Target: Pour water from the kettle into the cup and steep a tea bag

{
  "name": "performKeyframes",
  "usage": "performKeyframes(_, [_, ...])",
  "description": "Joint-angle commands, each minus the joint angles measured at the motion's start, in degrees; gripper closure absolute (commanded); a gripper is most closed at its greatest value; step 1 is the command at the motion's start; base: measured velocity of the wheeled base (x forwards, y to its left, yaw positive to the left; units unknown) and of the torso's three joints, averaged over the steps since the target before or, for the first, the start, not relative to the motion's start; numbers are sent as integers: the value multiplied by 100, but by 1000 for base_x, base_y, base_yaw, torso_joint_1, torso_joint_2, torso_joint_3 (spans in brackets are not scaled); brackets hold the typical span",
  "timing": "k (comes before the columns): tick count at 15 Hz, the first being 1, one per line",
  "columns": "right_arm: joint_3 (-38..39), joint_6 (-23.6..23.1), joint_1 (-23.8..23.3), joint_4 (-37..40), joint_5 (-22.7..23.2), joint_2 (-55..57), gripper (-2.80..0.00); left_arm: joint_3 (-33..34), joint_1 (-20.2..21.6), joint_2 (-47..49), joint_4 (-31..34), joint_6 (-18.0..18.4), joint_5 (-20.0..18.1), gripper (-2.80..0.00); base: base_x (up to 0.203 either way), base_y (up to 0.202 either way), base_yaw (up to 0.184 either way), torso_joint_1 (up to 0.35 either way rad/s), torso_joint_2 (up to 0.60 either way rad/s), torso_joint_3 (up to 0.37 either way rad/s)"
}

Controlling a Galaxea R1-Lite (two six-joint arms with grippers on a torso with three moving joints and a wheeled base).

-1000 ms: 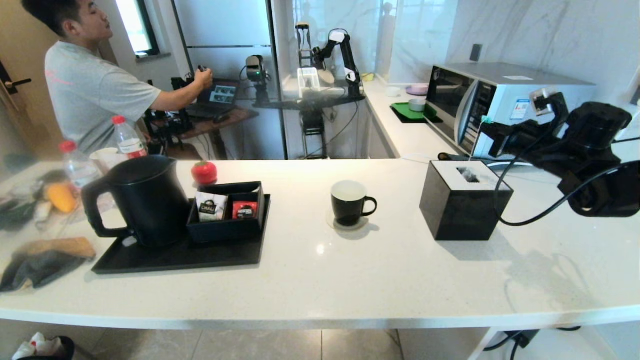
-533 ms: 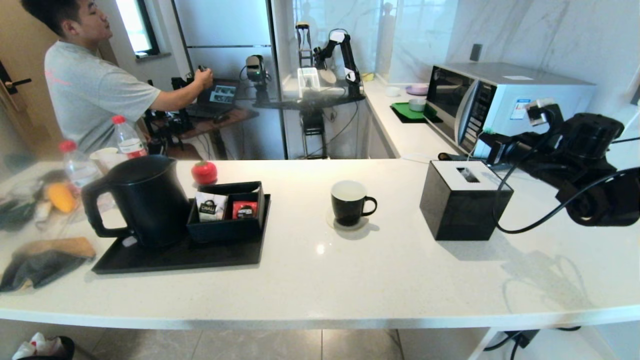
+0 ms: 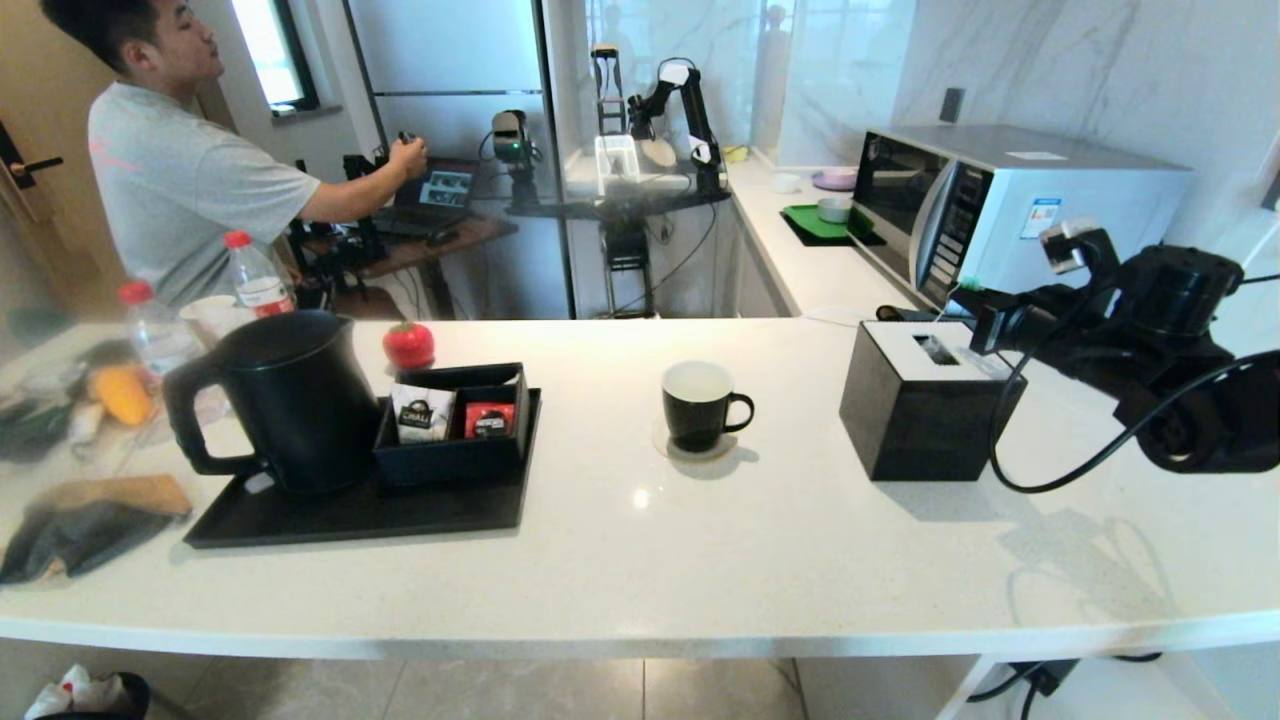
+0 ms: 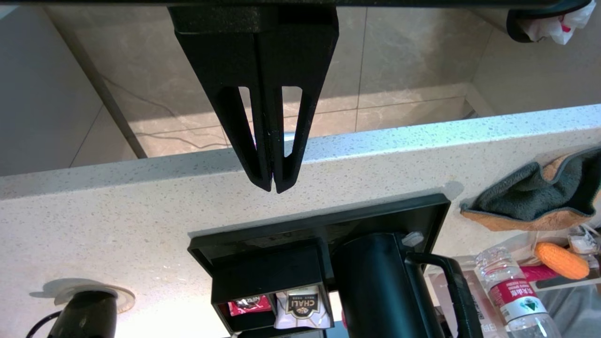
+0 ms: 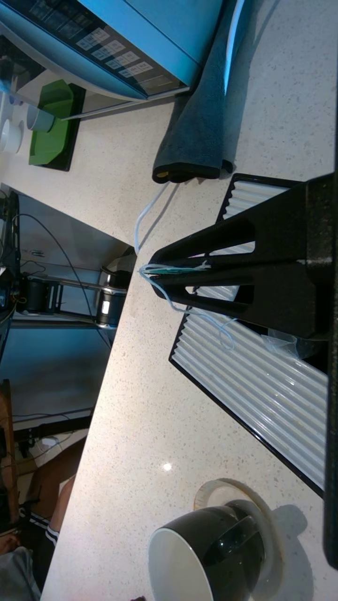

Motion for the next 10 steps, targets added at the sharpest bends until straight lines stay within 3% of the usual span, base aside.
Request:
performKeyframes(1, [-100, 1, -15, -12, 19, 7, 0, 0, 0, -2, 3, 4, -1, 0, 0, 0, 0, 0, 0, 0])
performKeyframes(4, [-100, 1, -23, -21, 10, 7, 0, 0, 0, -2, -5, 4, -1, 0, 0, 0, 0, 0, 0, 0])
performKeyframes(5, [-108, 1, -76, -26, 10, 3, -280, 0, 0, -2, 2, 4, -1, 0, 0, 0, 0, 0, 0, 0])
performKeyframes(10, [-108, -360, -893, -55, 18, 45, -280, 0, 0, -2, -6, 4, -1, 0, 0, 0, 0, 0, 0, 0])
